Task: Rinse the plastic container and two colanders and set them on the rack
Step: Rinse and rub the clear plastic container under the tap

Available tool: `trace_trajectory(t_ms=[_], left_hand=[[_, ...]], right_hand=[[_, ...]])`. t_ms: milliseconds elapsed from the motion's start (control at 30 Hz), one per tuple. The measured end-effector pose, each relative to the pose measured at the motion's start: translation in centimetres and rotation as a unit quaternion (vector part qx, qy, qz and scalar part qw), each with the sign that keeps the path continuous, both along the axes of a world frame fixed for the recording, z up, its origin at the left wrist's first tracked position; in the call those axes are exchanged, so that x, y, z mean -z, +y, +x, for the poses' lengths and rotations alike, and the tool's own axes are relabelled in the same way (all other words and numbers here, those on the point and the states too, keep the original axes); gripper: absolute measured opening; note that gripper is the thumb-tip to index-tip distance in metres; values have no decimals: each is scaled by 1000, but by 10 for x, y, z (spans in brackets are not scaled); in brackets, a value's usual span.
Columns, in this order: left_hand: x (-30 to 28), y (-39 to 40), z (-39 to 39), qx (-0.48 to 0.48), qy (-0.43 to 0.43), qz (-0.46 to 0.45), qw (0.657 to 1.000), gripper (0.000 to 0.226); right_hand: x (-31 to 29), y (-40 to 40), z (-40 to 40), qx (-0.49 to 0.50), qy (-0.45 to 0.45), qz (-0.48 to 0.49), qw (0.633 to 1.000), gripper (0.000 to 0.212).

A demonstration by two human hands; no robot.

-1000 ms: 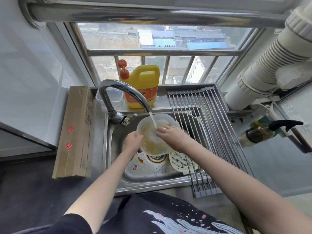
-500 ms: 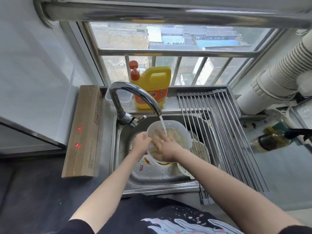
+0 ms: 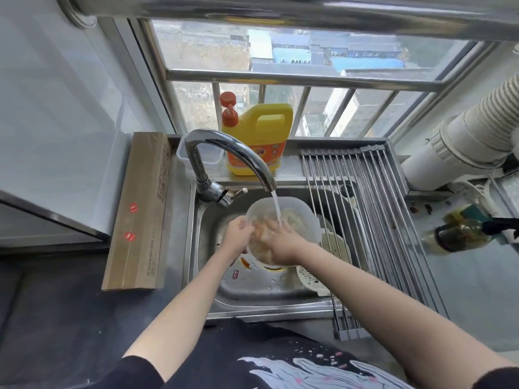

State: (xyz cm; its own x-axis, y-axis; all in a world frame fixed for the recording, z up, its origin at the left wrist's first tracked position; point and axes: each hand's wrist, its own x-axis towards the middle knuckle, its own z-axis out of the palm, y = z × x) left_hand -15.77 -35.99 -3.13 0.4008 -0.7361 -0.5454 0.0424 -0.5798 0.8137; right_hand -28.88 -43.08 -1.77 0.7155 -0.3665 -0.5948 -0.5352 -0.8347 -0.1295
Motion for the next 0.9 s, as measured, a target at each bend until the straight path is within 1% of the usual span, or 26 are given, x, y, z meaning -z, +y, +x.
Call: trace_trajectory(t_ms=[33,67,133,167,267,300,367,400,433,500,533,567,600,633,667,733,767,800,867,900], left_hand=[[1,1,1,2,-7,-2,1000,11],[2,1,2,5,-9,-9,1000,17],[3,1,2,6,-7,-13,1000,22],[2,0,2,1,-8,-12,1000,21],[4,-1,3,-3,-28,-11,1000,18],[5,0,4,-8,-26,-8,1000,18],[8,0,8,-13,-29,-4,999,14],[9,0,9,-11,-43,-3,999,9],[9,-1,10,-6,-61,0,998,6],[10,0,11,3,-78,2,997,5],[10,-1,12,-3,-74,-2,997,7],[8,-1,12,-12,-62,-5,998,9],[8,-1,12,-19,-51,-8,998,10],[6,-2,12,-21,-47,-6,999,9],[7,-3,12,-20,-53,-6,998,8],[10,-2,14,-19,-62,-14,998,10],[12,-1,15,-23,-56,-13,998,9],[15,-1,16,-28,-46,-13,998,10],[17,-2,17,-31,-36,-6,999,10],[15,-3,17,-30,-41,-3,999,11]], right_hand=[[1,0,-2,-22,7,21,1000,67],[1,-5,-5,-22,2,18,1000,65],[-2,-15,-6,47,-3,-27,998,63],[-5,-13,-3,65,11,-24,998,62],[-13,0,1,-19,40,54,998,56],[-12,-3,-3,-18,29,52,998,58],[-4,-15,-7,47,2,-14,999,68],[-4,-15,-5,77,12,-19,997,70],[-4,-11,-3,63,29,13,997,67],[-8,-3,-1,1,57,92,994,57],[-9,-3,-2,-1,53,88,995,54],[-9,-6,-3,23,37,51,998,55],[-11,-9,-2,69,22,4,997,57],[-13,-10,0,100,22,-20,995,59],[-15,-6,3,95,27,-8,995,60],[-19,0,3,4,40,66,997,53],[-20,-4,1,-5,38,86,996,51],[-16,-10,-1,11,33,70,997,51],[-12,-17,-3,67,24,-24,997,59],[-12,-12,1,58,33,-27,997,61]])
